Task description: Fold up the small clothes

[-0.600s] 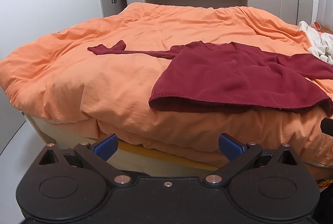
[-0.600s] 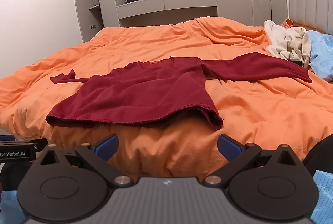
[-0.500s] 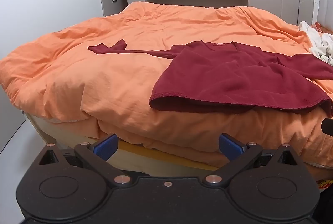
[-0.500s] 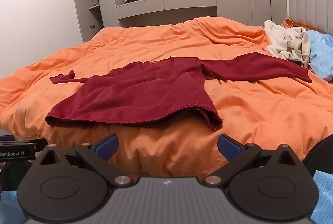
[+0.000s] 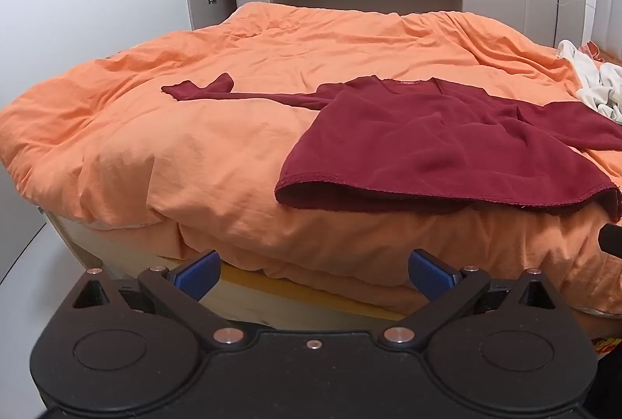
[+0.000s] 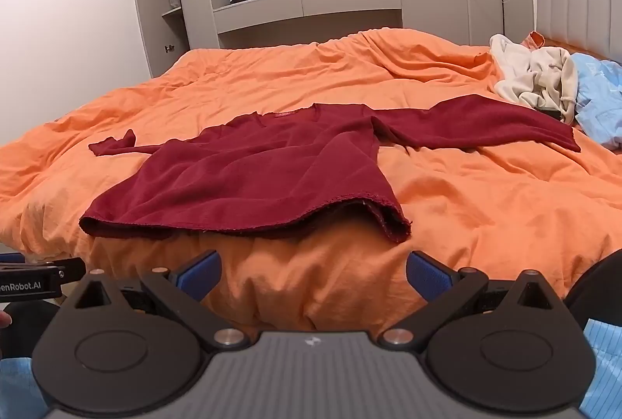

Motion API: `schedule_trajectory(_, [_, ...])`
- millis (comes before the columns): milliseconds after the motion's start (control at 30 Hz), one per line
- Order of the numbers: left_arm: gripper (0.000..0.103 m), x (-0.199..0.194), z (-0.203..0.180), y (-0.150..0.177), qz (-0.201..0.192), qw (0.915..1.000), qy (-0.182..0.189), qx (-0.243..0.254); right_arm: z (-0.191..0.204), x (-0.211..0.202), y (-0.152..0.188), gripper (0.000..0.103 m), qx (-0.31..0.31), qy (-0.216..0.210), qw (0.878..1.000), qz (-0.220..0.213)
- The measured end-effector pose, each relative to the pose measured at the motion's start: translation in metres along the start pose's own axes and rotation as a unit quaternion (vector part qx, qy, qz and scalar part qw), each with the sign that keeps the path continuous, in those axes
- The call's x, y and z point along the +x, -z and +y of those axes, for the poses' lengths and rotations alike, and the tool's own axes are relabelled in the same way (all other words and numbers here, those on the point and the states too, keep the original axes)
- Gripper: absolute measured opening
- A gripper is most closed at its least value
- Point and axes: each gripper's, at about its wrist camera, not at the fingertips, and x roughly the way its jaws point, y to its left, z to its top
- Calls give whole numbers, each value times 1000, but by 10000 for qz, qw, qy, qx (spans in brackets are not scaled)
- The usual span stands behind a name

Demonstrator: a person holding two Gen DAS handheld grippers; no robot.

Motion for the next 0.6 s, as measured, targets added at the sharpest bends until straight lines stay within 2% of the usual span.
schedule_trajectory(600, [103,-2,-4,0,11,10000,-3,-3,-1,0,0,103,40,47,10000,38])
